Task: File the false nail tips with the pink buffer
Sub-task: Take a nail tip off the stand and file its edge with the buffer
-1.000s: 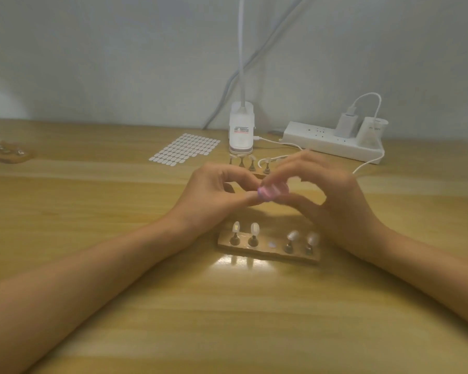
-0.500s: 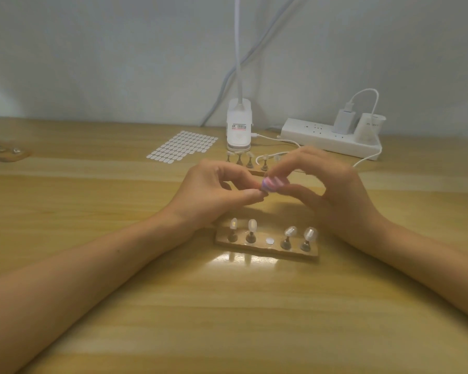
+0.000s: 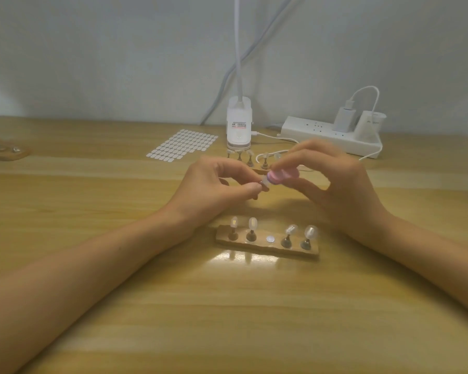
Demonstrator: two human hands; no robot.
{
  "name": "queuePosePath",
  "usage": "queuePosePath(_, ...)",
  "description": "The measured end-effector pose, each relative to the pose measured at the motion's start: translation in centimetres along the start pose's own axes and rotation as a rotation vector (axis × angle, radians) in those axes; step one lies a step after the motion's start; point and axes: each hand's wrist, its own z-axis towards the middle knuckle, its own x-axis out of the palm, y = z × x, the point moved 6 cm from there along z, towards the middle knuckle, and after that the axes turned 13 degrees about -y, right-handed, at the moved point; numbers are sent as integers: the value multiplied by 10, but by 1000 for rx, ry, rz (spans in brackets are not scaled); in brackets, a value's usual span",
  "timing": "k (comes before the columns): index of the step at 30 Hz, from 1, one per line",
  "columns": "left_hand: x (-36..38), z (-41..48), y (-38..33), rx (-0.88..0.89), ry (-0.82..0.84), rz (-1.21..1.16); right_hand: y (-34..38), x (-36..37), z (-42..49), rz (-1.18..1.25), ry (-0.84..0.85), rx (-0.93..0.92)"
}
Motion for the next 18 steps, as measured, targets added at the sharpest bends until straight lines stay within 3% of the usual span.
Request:
queuePosePath(4, 2, -1, -1, 7, 28, 14, 6, 1, 0, 3, 2, -73)
queuePosePath(7, 2, -1, 0, 15, 34, 21, 0, 0, 1, -13, -8, -3)
queuePosePath(18, 2, -2, 1, 24, 32, 33, 7, 3, -1, 21, 3, -66)
